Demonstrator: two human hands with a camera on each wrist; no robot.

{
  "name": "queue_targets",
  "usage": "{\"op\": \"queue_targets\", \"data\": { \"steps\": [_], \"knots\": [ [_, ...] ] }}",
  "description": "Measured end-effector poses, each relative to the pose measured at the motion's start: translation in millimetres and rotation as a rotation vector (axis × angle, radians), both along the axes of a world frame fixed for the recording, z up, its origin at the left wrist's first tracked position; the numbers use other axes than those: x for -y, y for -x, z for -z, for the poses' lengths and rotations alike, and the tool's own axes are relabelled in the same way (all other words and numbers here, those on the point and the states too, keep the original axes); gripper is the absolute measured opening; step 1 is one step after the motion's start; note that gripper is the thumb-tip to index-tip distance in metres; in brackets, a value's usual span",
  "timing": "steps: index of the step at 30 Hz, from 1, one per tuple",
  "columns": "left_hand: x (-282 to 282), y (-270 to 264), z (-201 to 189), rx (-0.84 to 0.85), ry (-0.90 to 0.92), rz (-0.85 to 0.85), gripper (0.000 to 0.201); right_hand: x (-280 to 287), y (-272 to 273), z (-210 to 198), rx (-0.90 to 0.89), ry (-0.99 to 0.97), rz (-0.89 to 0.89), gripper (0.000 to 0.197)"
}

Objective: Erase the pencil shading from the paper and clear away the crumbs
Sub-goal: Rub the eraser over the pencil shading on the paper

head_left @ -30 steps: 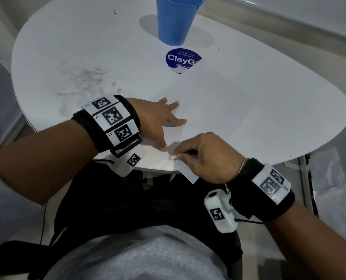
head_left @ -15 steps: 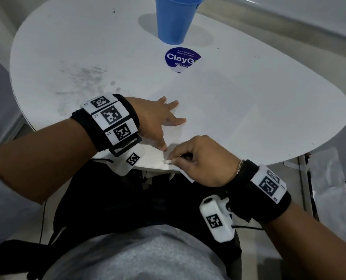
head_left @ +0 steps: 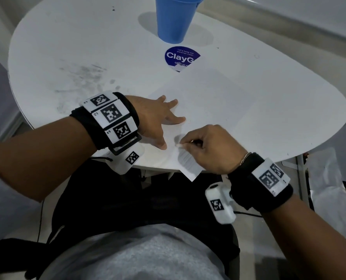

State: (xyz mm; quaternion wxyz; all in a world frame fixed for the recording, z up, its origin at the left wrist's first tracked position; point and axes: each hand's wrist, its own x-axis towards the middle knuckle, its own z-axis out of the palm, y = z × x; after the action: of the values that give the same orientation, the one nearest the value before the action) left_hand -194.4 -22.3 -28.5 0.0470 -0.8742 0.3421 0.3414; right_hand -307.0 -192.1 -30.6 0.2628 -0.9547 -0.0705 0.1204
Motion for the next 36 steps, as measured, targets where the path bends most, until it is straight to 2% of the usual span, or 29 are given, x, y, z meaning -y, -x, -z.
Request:
{"op": "queue_targets", "data": {
  "steps": [2,3,7,12,16,20,24,28,33,36],
  "knots": [
    [-0.2,0.0,0.1,-0.005,0.005,-0.004,0.094,-8.2,8.7,-2.7,-0.088,-0.048,-0.116,0.015],
    [-0.1,0.0,-0.4,-0.002,0.004,-0.003,0.094,-7.9,8.8,-3.0,-0.089,-0.053,-0.118,0.015],
    [0.4,0.9,-2.1,0.001,-0.002,-0.001,0.092,13.9,-8.4,2.3,0.048,0.023,0.106,0.015],
    [-0.5,-0.8,-0.4,-0.012,0.01,-0.001,0.095,-1.1,5.1,1.4,-0.061,0.005,-0.071,0.015],
    [-0.3,0.4,-2.0,-0.005,0.004,-0.008,0.093,11.9,-5.7,3.6,0.024,0.033,0.081,0.017],
    [0.0,0.1,-2.4,-0.001,-0.009,0.011,0.094,-1.8,6.7,1.5,-0.066,0.011,-0.099,0.015],
    [0.9,1.9,-4.1,0.009,-0.019,0.017,0.093,10.3,-4.1,0.3,-0.013,0.04,0.046,0.016],
    [0.7,1.0,-2.2,0.011,-0.027,0.03,0.094,2.8,3.8,0.6,-0.066,0.011,-0.06,0.014],
    [0.9,2.6,-5.1,0.001,-0.025,0.014,0.093,9.9,-3.5,1.8,-0.006,0.044,0.058,0.016],
    [0.4,2.6,-5.8,-0.003,-0.022,0.011,0.093,2.8,2.7,1.9,-0.066,0.016,-0.042,0.015]
  ]
}}
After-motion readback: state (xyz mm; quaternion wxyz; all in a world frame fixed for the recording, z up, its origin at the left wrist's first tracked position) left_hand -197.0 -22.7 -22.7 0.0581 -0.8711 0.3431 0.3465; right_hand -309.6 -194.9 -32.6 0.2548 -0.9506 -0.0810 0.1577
